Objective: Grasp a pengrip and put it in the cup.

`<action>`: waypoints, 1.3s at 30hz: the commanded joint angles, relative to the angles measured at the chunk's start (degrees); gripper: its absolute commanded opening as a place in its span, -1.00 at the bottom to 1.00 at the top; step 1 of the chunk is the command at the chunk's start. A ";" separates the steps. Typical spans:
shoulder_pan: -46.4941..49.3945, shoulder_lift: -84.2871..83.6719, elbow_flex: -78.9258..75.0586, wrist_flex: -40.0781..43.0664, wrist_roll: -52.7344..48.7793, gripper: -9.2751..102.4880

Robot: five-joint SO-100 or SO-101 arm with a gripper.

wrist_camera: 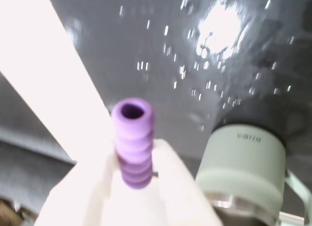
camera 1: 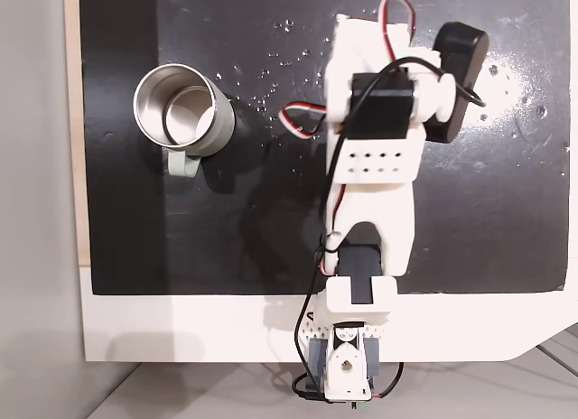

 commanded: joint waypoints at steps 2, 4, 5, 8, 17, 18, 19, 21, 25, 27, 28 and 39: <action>-9.05 4.04 -5.27 0.35 0.26 -0.83; -13.36 4.13 -5.27 0.09 0.18 -0.83; -15.38 4.22 -5.27 -0.26 0.18 -0.83; -21.09 4.13 -5.27 -1.76 0.09 -0.83; -32.61 0.18 -5.36 -4.31 -1.23 -0.83; -33.05 -0.53 -5.54 -4.66 -1.23 -0.83; -33.31 -1.67 -6.42 -4.66 -1.49 -0.83; -33.49 -3.60 -7.73 -4.75 -1.49 -0.83; -33.22 -7.56 -10.28 -4.75 -1.49 -0.83; -33.22 -9.23 -11.51 -4.75 -1.58 -0.83; -33.22 -9.67 -11.69 -4.75 -1.58 -0.83; -33.84 -10.11 -13.36 -3.43 0.79 -0.55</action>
